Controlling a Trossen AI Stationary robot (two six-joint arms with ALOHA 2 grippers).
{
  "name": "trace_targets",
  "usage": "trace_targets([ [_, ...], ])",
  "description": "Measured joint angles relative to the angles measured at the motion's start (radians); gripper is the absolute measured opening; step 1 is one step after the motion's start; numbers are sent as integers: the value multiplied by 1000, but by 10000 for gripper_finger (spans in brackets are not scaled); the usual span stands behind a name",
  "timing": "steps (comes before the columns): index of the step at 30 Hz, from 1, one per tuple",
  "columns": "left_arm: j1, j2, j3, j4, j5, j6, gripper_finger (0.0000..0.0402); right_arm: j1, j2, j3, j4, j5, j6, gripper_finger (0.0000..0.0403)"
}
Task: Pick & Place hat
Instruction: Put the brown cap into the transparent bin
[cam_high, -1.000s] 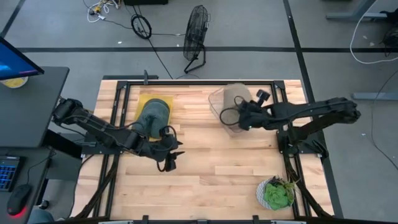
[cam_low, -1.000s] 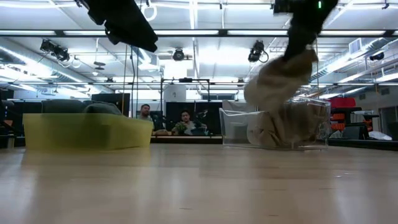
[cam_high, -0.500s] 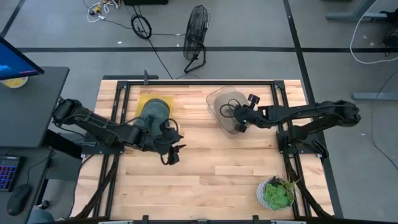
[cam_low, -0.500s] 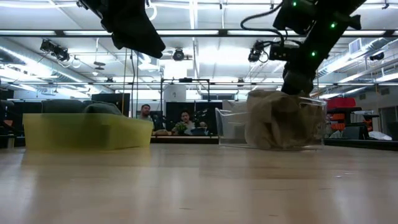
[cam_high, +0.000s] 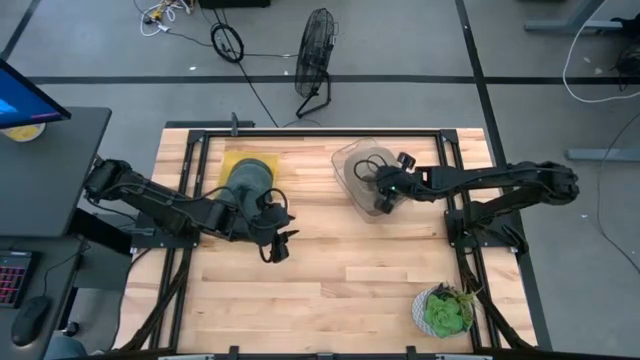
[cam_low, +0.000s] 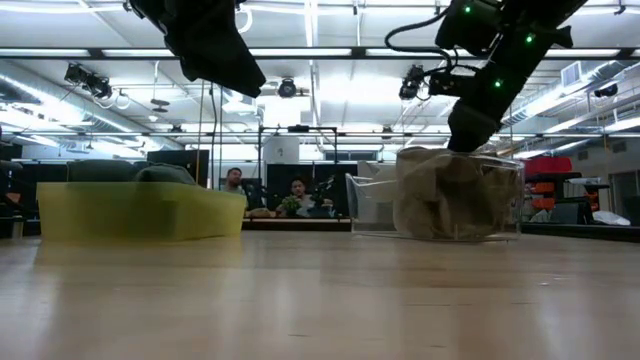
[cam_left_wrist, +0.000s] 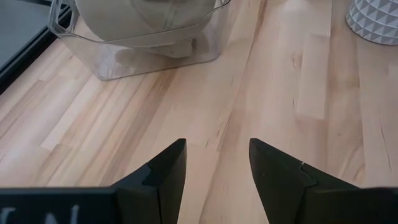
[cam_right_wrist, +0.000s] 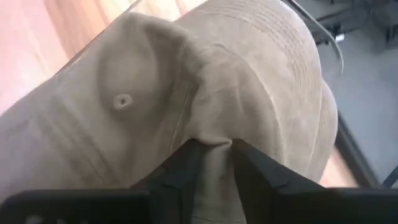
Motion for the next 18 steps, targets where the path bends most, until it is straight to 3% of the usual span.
trace_targets([
  [4, 0, 0, 0, -2, 0, 0, 179, -29, 17, -14, 7, -19, 109, 110],
  [10, 0, 0, 0, -11, 0, 0, 179, -67, 66, -39, 24, -149, 212, 111],
  [18, 0, 0, 0, -18, 0, -1, 179, -120, 126, -40, 48, -253, 262, 111],
])
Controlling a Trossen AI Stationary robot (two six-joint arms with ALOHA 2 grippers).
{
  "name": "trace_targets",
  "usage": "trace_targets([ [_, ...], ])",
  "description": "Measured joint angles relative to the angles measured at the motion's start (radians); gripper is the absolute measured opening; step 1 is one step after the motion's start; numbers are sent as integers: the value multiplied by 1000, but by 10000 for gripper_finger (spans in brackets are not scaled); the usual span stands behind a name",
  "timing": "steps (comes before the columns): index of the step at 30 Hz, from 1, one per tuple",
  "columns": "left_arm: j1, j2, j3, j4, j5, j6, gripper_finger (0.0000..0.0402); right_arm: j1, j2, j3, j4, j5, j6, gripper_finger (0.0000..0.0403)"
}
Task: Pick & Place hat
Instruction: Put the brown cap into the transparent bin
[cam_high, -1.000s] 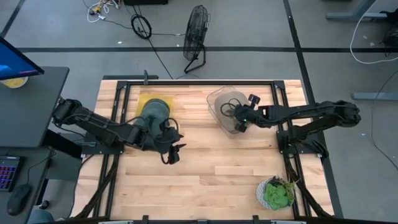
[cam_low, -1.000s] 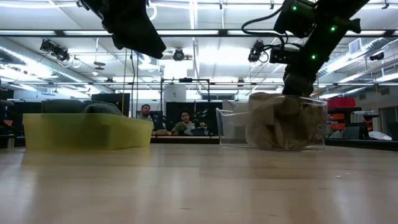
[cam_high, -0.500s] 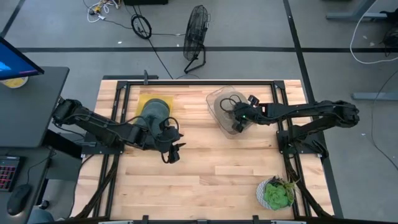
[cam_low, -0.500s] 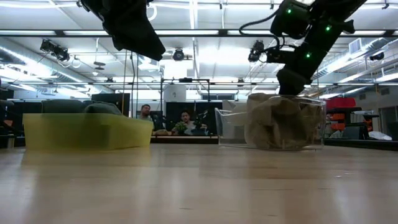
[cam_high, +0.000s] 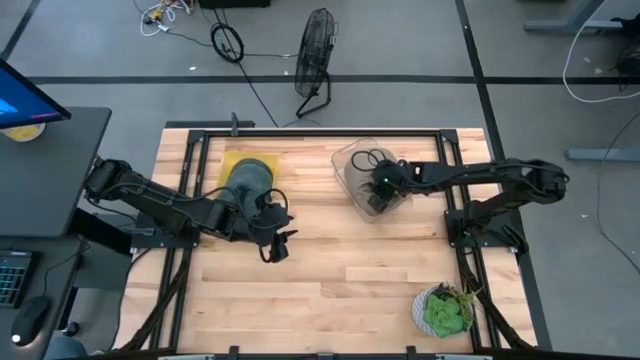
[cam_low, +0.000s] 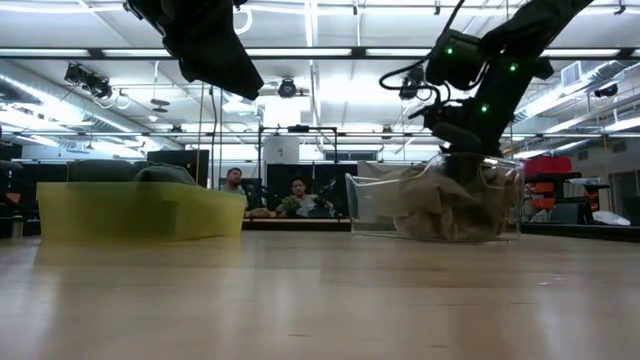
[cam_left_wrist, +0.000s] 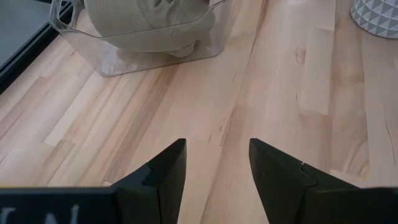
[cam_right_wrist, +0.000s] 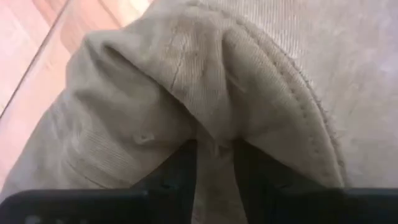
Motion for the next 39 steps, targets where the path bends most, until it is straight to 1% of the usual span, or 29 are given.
trace_targets([
  [3, 0, 0, 0, 0, 0, 0, 179, -14, 31, 0, 11, -21, 8, 111],
  [10, 0, 0, 0, -2, 0, 0, 179, -18, 99, 1, 30, -27, -23, 111],
  [18, 0, 0, 0, -4, 0, 0, 179, -18, 109, 3, 38, -57, -26, 111],
  [22, 0, 0, 0, -5, 0, 0, 179, -17, 80, 58, -24, -85, -47, 111],
  [26, 0, 0, 0, -9, 0, -1, 179, -16, 45, 168, -130, -98, -97, 111],
  [31, 0, 0, 0, -25, 0, -2, 179, -16, 40, 302, -334, -82, -108, 112],
  [33, 0, 0, 0, -30, 0, -2, 179, -16, 39, 339, -392, -65, -108, 115],
  [35, 0, 0, 0, -31, 0, -2, 179, -16, 39, 360, -450, 4, -106, 119],
  [37, 0, 0, 0, -31, 0, -2, 179, -17, 38, 365, -463, 101, -103, 123],
  [38, 0, 0, 0, -31, 0, -2, 179, -20, 38, 364, -468, 133, -101, 124],
  [39, 0, 0, 0, -31, 0, -2, 179, -26, 38, 360, -471, 142, -93, 124],
])
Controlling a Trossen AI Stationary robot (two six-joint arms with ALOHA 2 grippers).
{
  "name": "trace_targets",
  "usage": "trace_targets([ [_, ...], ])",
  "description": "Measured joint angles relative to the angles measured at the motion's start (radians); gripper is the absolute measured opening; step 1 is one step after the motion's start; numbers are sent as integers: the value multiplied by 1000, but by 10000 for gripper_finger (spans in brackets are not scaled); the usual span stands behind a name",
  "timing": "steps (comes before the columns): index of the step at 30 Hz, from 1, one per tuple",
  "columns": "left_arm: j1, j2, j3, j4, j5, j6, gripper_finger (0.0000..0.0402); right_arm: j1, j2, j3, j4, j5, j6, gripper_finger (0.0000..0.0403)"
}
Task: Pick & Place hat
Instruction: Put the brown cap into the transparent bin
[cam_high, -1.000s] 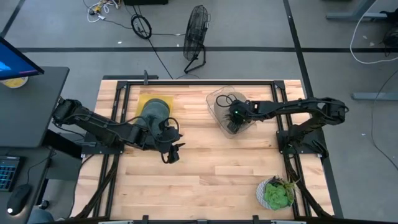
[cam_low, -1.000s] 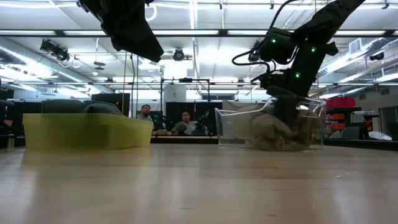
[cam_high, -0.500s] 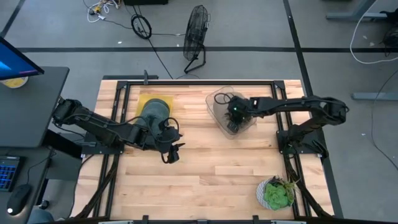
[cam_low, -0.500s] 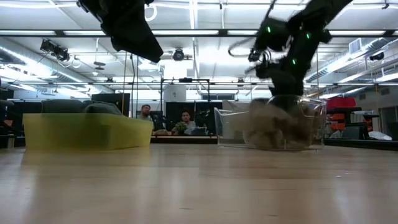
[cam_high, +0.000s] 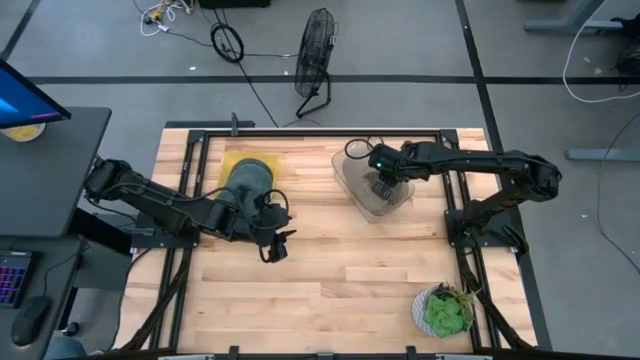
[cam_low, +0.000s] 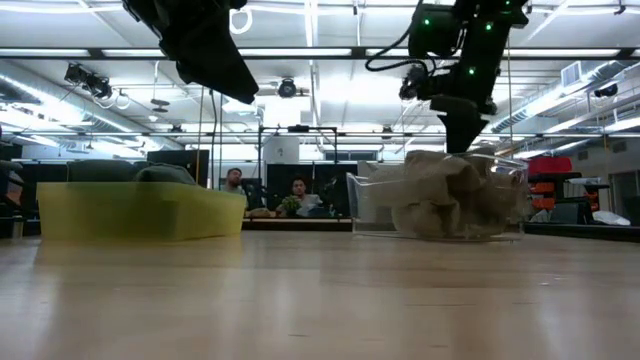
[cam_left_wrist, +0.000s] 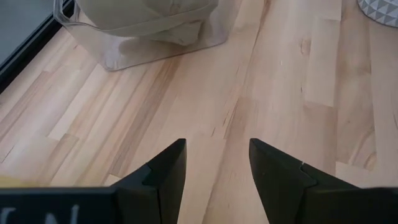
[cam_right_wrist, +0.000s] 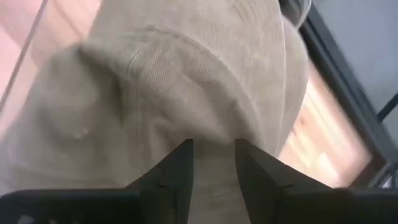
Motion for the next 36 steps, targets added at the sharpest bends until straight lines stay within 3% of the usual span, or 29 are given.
trace_targets([
  [6, 0, 0, 0, -1, 0, 0, 179, -25, 4, -39, 17, -46, 126, 125],
  [17, 0, 0, 0, -6, 0, -1, 179, -10, 3, -31, 24, -125, 103, 130],
  [28, 0, 0, 0, -6, 0, 0, 179, 61, 3, 132, -54, -122, 19, 207],
  [30, 0, 0, 0, -6, 0, 0, 179, 71, 3, 183, -122, -90, 22, 218],
  [34, 0, 0, 0, -6, 0, 0, 179, 74, 1, 244, -291, 169, 115, 225],
  [36, 0, 0, 0, -10, 0, 0, 179, 50, 1, 239, -329, 187, 191, 224],
])
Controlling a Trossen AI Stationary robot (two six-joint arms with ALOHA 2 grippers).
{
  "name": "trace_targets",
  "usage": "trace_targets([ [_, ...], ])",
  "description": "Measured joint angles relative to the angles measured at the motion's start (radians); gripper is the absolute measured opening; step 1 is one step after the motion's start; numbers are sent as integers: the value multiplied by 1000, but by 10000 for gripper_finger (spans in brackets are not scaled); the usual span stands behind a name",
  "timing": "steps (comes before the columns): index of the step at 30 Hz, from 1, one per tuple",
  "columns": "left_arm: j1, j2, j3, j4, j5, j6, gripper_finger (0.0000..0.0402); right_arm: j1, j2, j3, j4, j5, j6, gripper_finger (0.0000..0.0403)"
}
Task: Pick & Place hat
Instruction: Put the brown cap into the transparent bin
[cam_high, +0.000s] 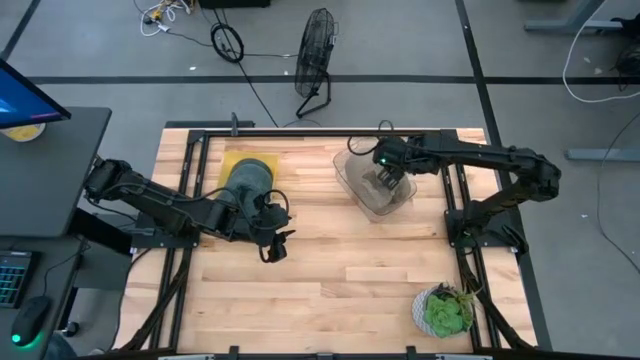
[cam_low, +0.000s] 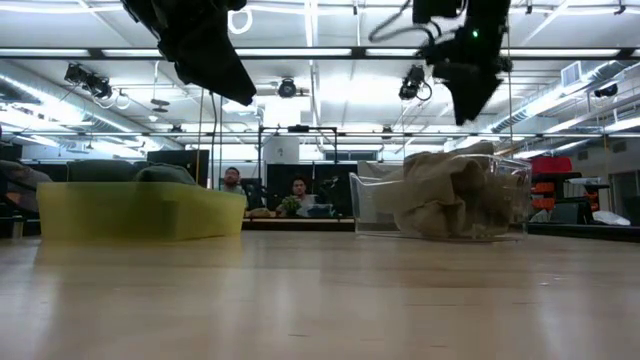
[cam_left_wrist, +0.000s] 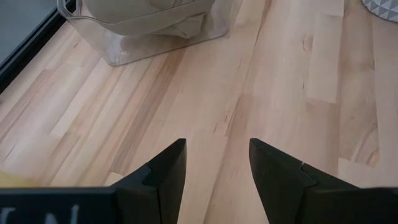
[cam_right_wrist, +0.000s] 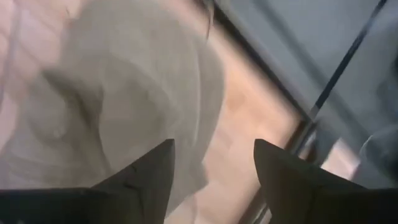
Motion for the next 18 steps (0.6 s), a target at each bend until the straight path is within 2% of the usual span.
trace_targets([
  [7, 0, 0, 0, -7, 0, 0, 179, -61, 0, -178, 47, -186, 95, 212],
  [13, 0, 0, 0, -6, 0, 1, 179, -95, 0, -330, 195, -220, 95, 210],
  [18, 0, 0, 0, -6, 0, 0, 179, -115, -3, -377, 296, -220, 49, 210],
])
